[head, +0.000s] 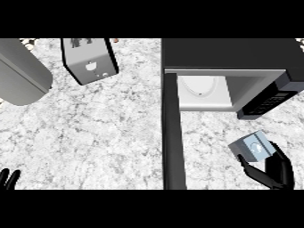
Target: Pick up the milk, place it into the microwave and close the microwave
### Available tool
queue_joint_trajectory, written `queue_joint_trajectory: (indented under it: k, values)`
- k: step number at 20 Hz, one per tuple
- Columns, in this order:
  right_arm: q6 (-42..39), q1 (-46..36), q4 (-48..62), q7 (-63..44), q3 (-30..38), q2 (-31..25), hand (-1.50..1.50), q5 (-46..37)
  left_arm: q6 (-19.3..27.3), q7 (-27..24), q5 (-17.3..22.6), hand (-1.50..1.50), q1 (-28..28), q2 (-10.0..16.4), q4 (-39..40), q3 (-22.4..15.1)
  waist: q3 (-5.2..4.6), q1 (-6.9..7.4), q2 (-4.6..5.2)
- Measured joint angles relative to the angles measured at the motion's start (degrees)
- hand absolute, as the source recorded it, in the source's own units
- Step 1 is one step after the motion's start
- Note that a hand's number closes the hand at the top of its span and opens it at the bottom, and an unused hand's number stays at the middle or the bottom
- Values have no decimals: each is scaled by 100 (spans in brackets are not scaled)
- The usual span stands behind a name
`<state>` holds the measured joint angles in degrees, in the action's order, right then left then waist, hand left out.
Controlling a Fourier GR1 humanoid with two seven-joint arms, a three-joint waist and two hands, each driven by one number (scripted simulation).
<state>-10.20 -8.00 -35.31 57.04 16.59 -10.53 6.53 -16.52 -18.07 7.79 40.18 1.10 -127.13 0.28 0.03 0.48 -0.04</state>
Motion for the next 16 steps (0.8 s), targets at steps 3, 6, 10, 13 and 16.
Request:
queue_joint_trajectory:
  k: [3,6,10,13,16]
  values:
    - [-61,56,-118,-6,-34,91,150,106,-8,-40,44,-150,-28,18,64,59,-1,-8,-2]
    - [-252,62,-243,-137,-93,88,150,250,28,0,-47,-150,-93,-29,101,14,0,-18,-2]
    - [-395,-65,-294,-287,-181,39,150,357,-18,-36,-27,-150,-100,-23,115,103,0,-8,-1]
    - [-557,-178,-288,-432,-267,-32,150,418,-45,-46,-35,-150,-177,-13,170,154,-1,-4,1]
    - [-719,-98,-523,-588,-485,-49,150,394,-49,-40,-3,-150,-88,-26,97,159,-1,-9,-6]
